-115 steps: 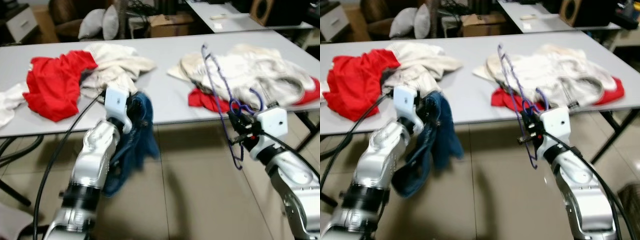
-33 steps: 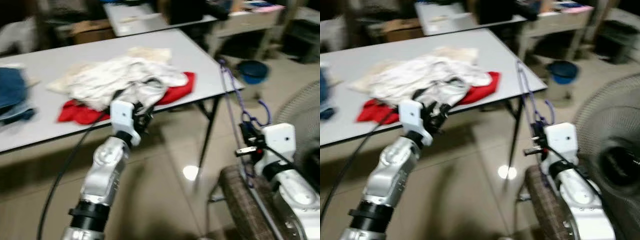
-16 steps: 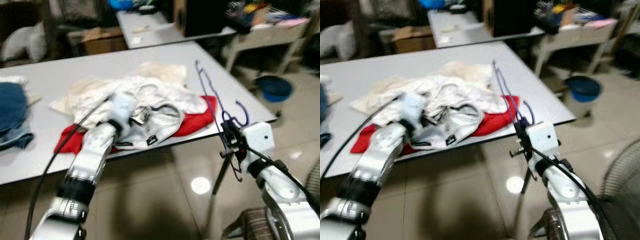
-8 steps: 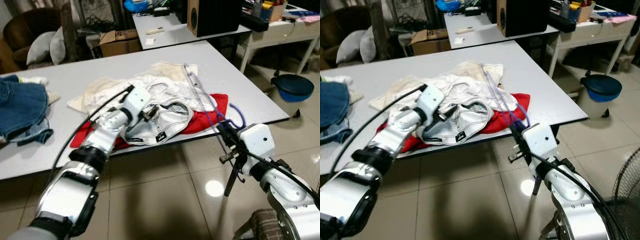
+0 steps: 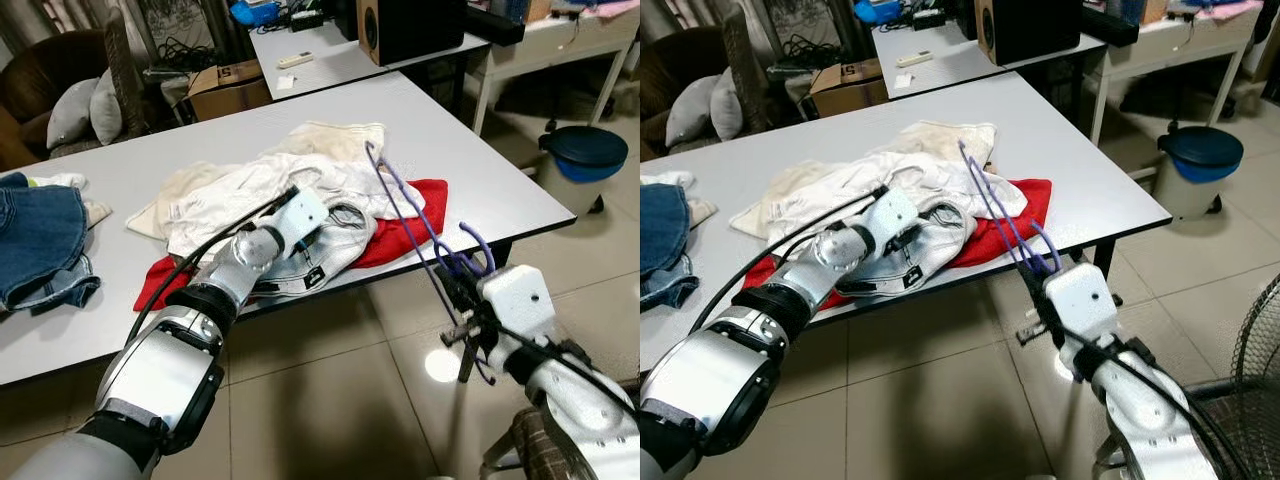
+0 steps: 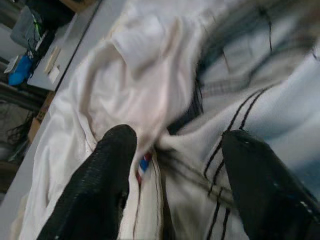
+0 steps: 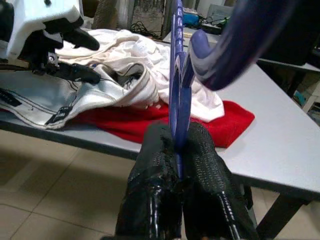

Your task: Hang hanger

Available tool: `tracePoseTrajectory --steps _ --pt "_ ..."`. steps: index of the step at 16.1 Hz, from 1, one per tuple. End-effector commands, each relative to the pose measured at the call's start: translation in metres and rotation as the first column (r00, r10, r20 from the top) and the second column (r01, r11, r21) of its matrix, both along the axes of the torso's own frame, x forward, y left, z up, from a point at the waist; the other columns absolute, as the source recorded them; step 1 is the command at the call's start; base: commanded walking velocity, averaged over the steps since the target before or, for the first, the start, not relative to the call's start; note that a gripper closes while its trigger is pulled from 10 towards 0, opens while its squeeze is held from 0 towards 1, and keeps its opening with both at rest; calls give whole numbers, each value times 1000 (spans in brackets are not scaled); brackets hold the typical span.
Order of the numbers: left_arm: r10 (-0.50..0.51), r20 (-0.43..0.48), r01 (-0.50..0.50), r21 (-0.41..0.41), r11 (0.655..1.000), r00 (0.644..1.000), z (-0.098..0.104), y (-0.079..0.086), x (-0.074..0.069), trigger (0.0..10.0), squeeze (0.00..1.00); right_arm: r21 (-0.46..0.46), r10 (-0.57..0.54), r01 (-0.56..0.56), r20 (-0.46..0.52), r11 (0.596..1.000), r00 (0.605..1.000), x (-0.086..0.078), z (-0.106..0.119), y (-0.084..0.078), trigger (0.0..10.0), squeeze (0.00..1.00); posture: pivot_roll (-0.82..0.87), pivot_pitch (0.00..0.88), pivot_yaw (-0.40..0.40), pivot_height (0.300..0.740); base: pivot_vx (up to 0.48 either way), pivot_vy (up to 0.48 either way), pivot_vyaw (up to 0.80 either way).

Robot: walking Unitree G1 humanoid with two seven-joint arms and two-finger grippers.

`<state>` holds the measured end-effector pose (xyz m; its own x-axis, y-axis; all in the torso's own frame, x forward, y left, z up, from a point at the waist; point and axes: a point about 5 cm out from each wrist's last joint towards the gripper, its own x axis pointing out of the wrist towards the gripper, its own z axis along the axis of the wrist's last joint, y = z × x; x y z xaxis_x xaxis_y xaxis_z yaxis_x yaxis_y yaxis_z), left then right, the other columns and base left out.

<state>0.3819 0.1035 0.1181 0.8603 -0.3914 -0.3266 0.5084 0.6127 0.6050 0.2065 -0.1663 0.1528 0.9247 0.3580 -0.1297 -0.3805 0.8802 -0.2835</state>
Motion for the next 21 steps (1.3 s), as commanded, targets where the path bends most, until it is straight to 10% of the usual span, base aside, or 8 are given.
tracePoseTrajectory --steps 1,5,7,11,16,19,20,21 --pt "36 23 -37 45 998 999 6 11 5 0 0 -2 14 -14 15 1000 1000 -3 5 4 10000 0 -217 16 235 740 0 0 0" --pt "23 -29 -22 24 999 999 12 22 8 1373 0 -6 29 -29 4 1000 1000 -8 6 6 10000 0 -229 25 244 740 0 0 0" --pt "12 -70 -15 -53 999 997 18 30 9 6980 0 -11 43 -43 -6 999 999 -10 6 6 10000 0 -232 30 227 740 0 0 0" --pt "89 -27 -89 6 996 996 23 47 13 0 0 -24 92 -93 -33 995 995 -11 6 8 10000 0 -230 40 179 740 0 0 0" --pt "50 -80 -48 32 998 996 13 47 8 0 0 -38 136 -138 -58 990 989 -10 8 8 10000 0 -234 48 141 740 0 0 0" --pt "59 -99 -63 -32 998 993 12 44 8 4706 0 -38 139 -142 -59 989 988 -9 8 9 10000 0 -233 48 148 740 0 0 0" --pt "65 -101 -72 -63 995 993 13 43 8 10000 0 -38 139 -141 -61 989 988 -9 7 9 10000 0 -233 46 152 740 0 0 0" --pt "61 -114 -74 -110 991 992 15 42 8 10000 0 -38 138 -140 -61 989 989 -10 7 10 10000 0 -233 46 156 740 0 0 0"
